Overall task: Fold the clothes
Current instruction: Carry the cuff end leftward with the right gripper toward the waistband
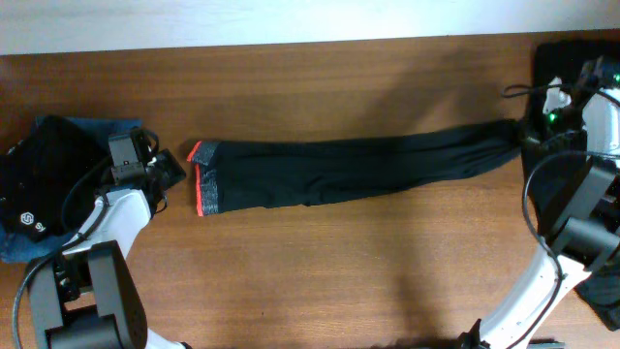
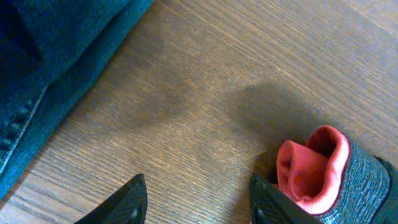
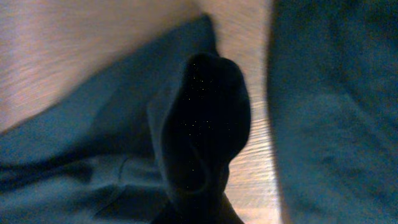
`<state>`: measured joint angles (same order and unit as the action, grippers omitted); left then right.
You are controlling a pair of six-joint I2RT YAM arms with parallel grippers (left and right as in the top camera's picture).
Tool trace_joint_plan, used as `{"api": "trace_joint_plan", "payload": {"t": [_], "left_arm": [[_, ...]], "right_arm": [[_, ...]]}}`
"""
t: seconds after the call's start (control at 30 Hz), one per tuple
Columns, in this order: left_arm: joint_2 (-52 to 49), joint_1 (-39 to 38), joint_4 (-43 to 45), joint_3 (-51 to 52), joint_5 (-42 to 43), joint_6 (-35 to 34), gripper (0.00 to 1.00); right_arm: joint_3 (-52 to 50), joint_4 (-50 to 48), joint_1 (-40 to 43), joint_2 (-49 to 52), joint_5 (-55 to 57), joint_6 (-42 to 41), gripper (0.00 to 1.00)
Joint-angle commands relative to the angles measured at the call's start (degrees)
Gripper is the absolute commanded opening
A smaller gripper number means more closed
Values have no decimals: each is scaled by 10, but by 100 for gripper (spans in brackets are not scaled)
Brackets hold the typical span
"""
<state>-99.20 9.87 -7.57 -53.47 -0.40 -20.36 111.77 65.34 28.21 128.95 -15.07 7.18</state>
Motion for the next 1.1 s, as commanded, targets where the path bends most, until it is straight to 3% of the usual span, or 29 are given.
{"api": "trace_joint_plan", "payload": {"t": [0.0, 0.2, 0.6, 1.07], "left_arm": [[-5, 3, -10, -9, 6, 7, 52], [-5, 3, -24, -9, 6, 7, 52], [-5, 3, -24, -9, 6, 7, 52], [-5, 3, -24, -9, 6, 7, 52]], "right_arm": [[12, 14, -54, -58, -12, 66, 4], [12, 63, -148, -64, -4, 115, 4], [9, 80, -352, -63, 25, 97, 4], [-10, 77, -451, -56, 55, 84, 5]]}}
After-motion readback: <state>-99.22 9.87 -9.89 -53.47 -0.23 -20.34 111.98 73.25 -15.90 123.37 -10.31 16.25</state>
